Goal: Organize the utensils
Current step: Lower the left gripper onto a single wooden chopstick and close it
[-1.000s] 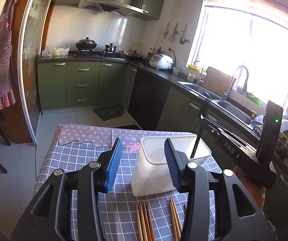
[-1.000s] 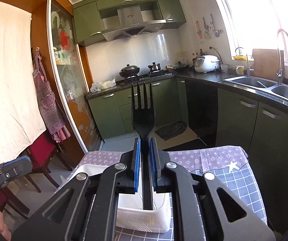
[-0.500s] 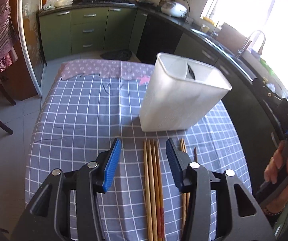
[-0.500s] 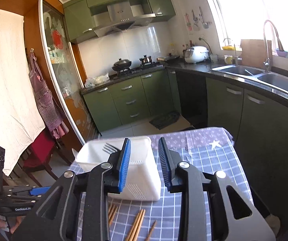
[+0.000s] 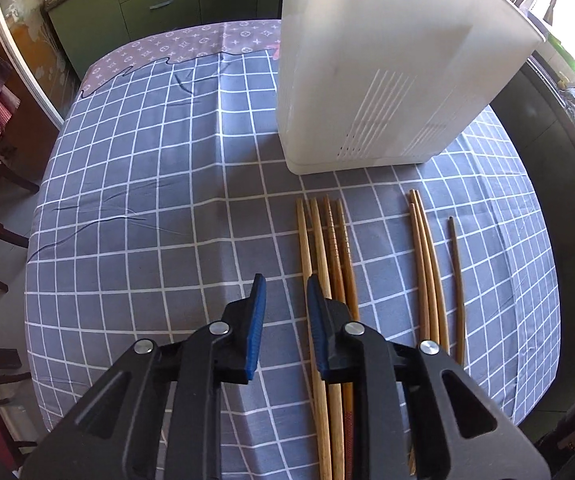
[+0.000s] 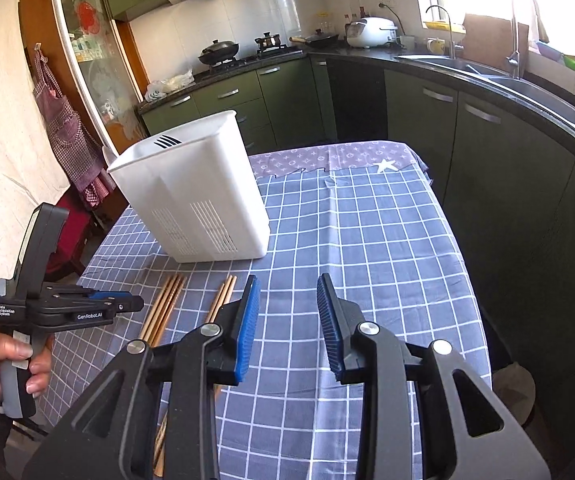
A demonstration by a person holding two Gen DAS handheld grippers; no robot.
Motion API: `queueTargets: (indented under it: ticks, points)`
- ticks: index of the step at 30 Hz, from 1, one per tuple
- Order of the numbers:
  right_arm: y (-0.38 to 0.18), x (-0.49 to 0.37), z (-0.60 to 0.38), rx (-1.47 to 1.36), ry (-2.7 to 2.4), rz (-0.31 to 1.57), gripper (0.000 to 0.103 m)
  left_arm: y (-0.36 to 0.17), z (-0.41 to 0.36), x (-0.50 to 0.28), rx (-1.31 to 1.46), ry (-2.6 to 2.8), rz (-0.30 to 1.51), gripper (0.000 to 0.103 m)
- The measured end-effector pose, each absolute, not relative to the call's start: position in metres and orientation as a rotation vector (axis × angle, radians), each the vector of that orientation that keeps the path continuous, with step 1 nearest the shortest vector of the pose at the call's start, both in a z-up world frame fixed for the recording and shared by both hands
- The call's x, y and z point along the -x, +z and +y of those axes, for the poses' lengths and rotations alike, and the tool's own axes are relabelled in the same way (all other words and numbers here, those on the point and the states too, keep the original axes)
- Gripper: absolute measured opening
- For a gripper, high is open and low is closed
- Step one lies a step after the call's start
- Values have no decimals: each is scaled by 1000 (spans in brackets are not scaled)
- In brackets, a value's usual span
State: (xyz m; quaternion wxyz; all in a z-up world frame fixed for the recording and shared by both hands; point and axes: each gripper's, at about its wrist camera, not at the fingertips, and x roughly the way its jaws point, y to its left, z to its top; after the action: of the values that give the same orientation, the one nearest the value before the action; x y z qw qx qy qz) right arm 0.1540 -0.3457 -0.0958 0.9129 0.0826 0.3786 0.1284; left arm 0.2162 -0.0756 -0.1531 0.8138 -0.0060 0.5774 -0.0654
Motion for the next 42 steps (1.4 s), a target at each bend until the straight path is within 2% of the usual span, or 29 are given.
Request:
queueTargets:
  ticks: [4, 12, 18, 20, 24, 31, 36, 42]
  points:
    - [-98, -155, -348, -182, 271, 789, 34, -160, -79, -221, 6, -142, 1255, 19]
    - [-100, -158, -344, -174, 282, 810, 34, -166, -89, -225, -40, -147, 1273, 13]
    - [-101, -164, -329, -133, 295, 844, 34, -171, -106, -227, -77, -133, 1270, 13]
    - [-102, -167, -321, -121, 307, 859, 34, -172, -104, -227, -70, -137, 1269, 7]
    - [-106, -171, -309, -121, 341, 883, 34, -169, -88, -224, -33, -142, 1255, 6]
    - [-132, -189, -277, -93, 371, 986, 33, -135, -75, -209, -9, -154, 1125, 6]
    - [-153, -199, -261, -44, 327, 1046, 26, -105, -69, -192, -9, -174, 1018, 6]
    - [-169, -208, -245, 14, 277, 1092, 25, -80, -66, -173, -4, -202, 934, 6]
